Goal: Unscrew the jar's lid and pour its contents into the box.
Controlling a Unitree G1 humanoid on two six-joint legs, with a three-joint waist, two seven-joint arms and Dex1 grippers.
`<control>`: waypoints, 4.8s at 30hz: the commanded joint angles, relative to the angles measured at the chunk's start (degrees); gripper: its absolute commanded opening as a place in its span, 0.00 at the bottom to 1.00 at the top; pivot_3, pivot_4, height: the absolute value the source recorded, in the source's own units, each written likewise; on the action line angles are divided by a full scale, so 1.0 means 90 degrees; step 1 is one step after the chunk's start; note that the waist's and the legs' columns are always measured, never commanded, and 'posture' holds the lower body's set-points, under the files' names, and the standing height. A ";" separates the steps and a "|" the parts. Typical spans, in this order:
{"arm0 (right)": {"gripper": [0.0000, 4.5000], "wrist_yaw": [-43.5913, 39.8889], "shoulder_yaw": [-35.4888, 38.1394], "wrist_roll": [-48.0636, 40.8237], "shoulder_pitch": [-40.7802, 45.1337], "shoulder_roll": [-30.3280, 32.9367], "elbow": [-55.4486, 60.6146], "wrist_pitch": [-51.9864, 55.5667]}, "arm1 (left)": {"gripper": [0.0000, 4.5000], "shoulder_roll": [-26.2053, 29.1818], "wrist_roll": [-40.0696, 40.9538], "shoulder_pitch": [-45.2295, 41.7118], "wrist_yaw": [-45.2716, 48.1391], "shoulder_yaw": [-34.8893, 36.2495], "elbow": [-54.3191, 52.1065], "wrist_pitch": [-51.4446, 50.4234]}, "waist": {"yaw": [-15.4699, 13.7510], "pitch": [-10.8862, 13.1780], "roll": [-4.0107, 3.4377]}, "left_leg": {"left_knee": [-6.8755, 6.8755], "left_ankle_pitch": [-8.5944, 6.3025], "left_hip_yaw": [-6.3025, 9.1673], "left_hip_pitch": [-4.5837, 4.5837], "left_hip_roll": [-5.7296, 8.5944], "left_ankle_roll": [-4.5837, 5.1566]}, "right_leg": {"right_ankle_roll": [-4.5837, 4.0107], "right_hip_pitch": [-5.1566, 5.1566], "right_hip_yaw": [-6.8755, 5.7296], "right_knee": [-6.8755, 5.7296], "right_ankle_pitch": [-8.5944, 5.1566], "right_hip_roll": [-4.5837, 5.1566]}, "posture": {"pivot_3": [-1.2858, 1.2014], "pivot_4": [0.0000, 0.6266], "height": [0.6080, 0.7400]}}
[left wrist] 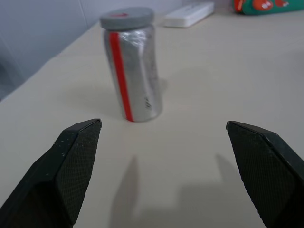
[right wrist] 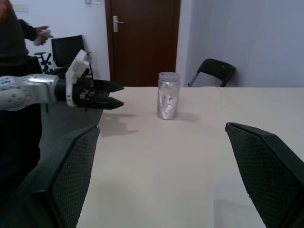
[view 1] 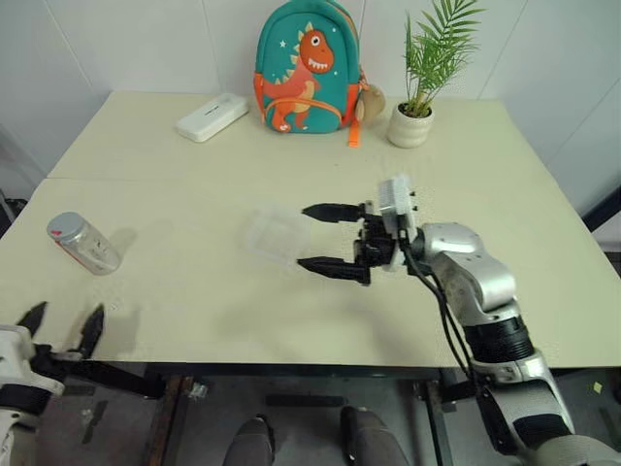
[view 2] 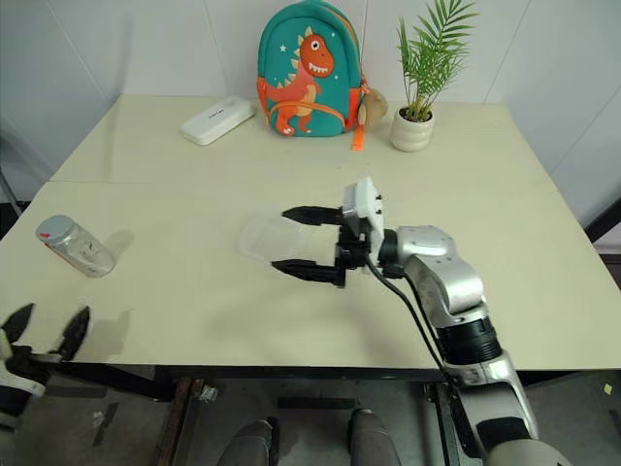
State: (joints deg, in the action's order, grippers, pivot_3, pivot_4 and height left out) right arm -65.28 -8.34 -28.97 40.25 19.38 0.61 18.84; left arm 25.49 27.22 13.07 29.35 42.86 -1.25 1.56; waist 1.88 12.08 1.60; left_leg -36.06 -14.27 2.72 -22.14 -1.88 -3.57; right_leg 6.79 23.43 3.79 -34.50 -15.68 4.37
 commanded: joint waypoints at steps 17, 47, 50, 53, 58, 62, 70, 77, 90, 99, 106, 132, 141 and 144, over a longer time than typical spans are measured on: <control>1.00 0.0518 0.0064 0.0194 -0.0082 -0.0289 0.0480 -0.0259 | 1.00 0.2223 -0.0560 -0.2871 0.1169 -0.0756 0.4520 0.1432 | 0.0024 -0.0009 0.0015 | 0.0102 0.0001 -0.0009 -0.0031 -0.0011 -0.0019 | 0.0081 0.0113 -0.0008 -0.0085 0.0009 -0.0007 | 0.52 0.24 1.00; 1.00 0.1370 0.0187 0.0218 -0.0627 -0.0294 0.0958 -0.0198 | 0.44 0.2710 -0.1487 -0.5204 0.1336 -0.2082 0.7325 0.2304 | 0.0006 -0.0011 0.0018 | 0.0096 0.0023 -0.0010 -0.0022 -0.0011 -0.0028 | 0.0080 0.0113 -0.0008 -0.0122 0.0008 -0.0014 | 0.52 0.24 1.00; 1.00 0.1429 0.0298 0.0157 -0.0573 -0.0248 0.0911 -0.0106 | 0.44 0.2466 -0.0850 -0.5316 0.1667 -0.1757 0.6638 0.1938 | -0.0010 -0.0010 0.0018 | 0.0095 0.0023 -0.0009 -0.0021 -0.0011 -0.0028 | 0.0080 0.0113 -0.0008 -0.0123 0.0009 -0.0014 | 0.52 0.24 1.00; 1.00 0.1482 0.0424 0.0111 -0.0532 -0.0125 0.0904 0.0035 | 0.44 0.2328 -0.0486 -0.4990 0.1944 -0.1831 0.4974 0.1319 | -0.0034 -0.0010 0.0026 | 0.0095 0.0027 -0.0007 -0.0025 -0.0012 -0.0032 | 0.0080 0.0113 -0.0010 -0.0125 0.0009 -0.0014 | 0.52 0.24 1.00; 1.00 0.1642 0.0473 0.0047 -0.0326 -0.0005 0.0994 0.0419 | 0.44 0.2493 0.0187 -0.3826 0.2392 -0.2196 0.1745 -0.0638 | 0.0014 -0.0010 0.0027 | 0.0098 0.0026 -0.0007 -0.0030 -0.0012 -0.0041 | 0.0080 0.0114 -0.0006 -0.0118 0.0009 -0.0010 | 0.52 0.24 1.00; 1.00 0.1880 0.0235 0.0024 0.0203 0.0028 0.1099 0.1274 | 0.44 0.2697 0.0746 -0.3629 0.2584 -0.2726 0.0125 -0.2214 | 0.0088 -0.0006 0.0021 | 0.0101 0.0028 -0.0006 -0.0027 -0.0016 -0.0038 | 0.0072 0.0121 -0.0005 -0.0129 0.0004 -0.0014 | 0.52 0.24 1.00; 1.00 0.2529 0.0037 -0.0171 0.1057 -0.0255 0.1206 0.2901 | 0.44 0.2502 0.0840 -0.4464 0.2664 -0.3666 -0.0747 -0.3433 | 0.0168 -0.0006 0.0021 | 0.0100 0.0040 0.0001 -0.0019 -0.0016 -0.0029 | 0.0062 0.0121 -0.0003 -0.0141 0.0001 -0.0022 | 0.52 0.24 1.00; 1.00 0.3479 -0.0144 0.0226 0.1383 -0.0713 0.1233 0.3391 | 0.44 0.2068 0.0800 -0.4825 0.2621 -0.3989 -0.0844 -0.3656 | 0.0160 -0.0005 0.0021 | 0.0103 0.0038 0.0001 -0.0035 -0.0016 -0.0028 | 0.0065 0.0132 -0.0004 -0.0131 -0.0001 -0.0021 | 0.52 0.24 1.00; 1.00 0.3547 -0.0214 -0.0217 0.1402 -0.0987 0.1864 0.4041 | 0.44 0.1824 0.0697 -0.4958 0.2491 -0.4045 -0.0720 -0.3920 | 0.0153 -0.0005 0.0021 | 0.0105 0.0038 0.0003 -0.0036 -0.0016 -0.0028 | 0.0065 0.0131 -0.0004 -0.0127 0.0000 -0.0022 | 0.52 0.24 1.00; 1.00 0.3419 -0.0274 -0.0157 0.1219 -0.0760 0.1851 0.3796 | 0.44 0.1833 0.0636 -0.5110 0.2539 -0.4044 -0.0504 -0.3967 | 0.0164 -0.0005 0.0021 | 0.0103 0.0038 0.0003 -0.0035 -0.0015 -0.0027 | 0.0066 0.0129 -0.0004 -0.0125 0.0000 -0.0022 | 0.52 0.24 1.00; 1.00 0.3496 -0.0330 0.0069 0.1433 -0.1004 0.1428 0.3377 | 0.44 0.1806 0.0580 -0.5253 0.2627 -0.4147 -0.0469 -0.3955 | 0.0158 -0.0005 0.0021 | 0.0105 0.0038 0.0003 -0.0035 -0.0016 -0.0027 | 0.0066 0.0130 -0.0004 -0.0125 0.0000 -0.0023 | 0.52 0.24 1.00; 0.56 0.3400 -0.0460 0.0314 0.1639 -0.1596 0.0854 0.2832 | 0.44 0.1876 0.0473 -0.5293 0.2697 -0.4072 -0.0494 -0.4001 | 0.0158 -0.0005 0.0021 | 0.0108 0.0037 0.0004 -0.0037 -0.0016 -0.0028 | 0.0066 0.0132 -0.0004 -0.0125 0.0000 -0.0023 | 0.52 0.24 1.00; 0.56 0.2447 -0.0393 -0.0083 0.1638 -0.1232 0.0825 0.2836 | 0.44 0.1914 0.0617 -0.5300 0.3265 -0.4210 -0.0420 -0.3907 | 0.0152 -0.0005 0.0021 | 0.0108 0.0037 0.0004 -0.0037 -0.0016 -0.0028 | 0.0066 0.0132 -0.0004 -0.0124 0.0000 -0.0023 | 0.52 0.24 1.00; 0.56 0.1745 -0.0410 -0.0164 0.1735 -0.0905 0.0636 0.2697 | 0.44 0.1967 0.0715 -0.5397 0.3788 -0.4339 -0.0320 -0.3886 | 0.0151 -0.0005 0.0021 | 0.0107 0.0037 0.0003 -0.0037 -0.0016 -0.0028 | 0.0066 0.0130 -0.0004 -0.0121 0.0000 -0.0023 | 0.52 0.24 1.00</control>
State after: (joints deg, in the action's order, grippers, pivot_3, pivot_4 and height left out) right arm -44.51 -12.43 -27.99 53.87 10.92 5.00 44.89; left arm 42.34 31.72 -34.00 59.40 4.16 -3.44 -34.34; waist 3.24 12.03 1.78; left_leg -35.10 -13.94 2.74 -22.50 -2.02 -3.82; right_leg 7.38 24.61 3.74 -35.55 -15.68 4.16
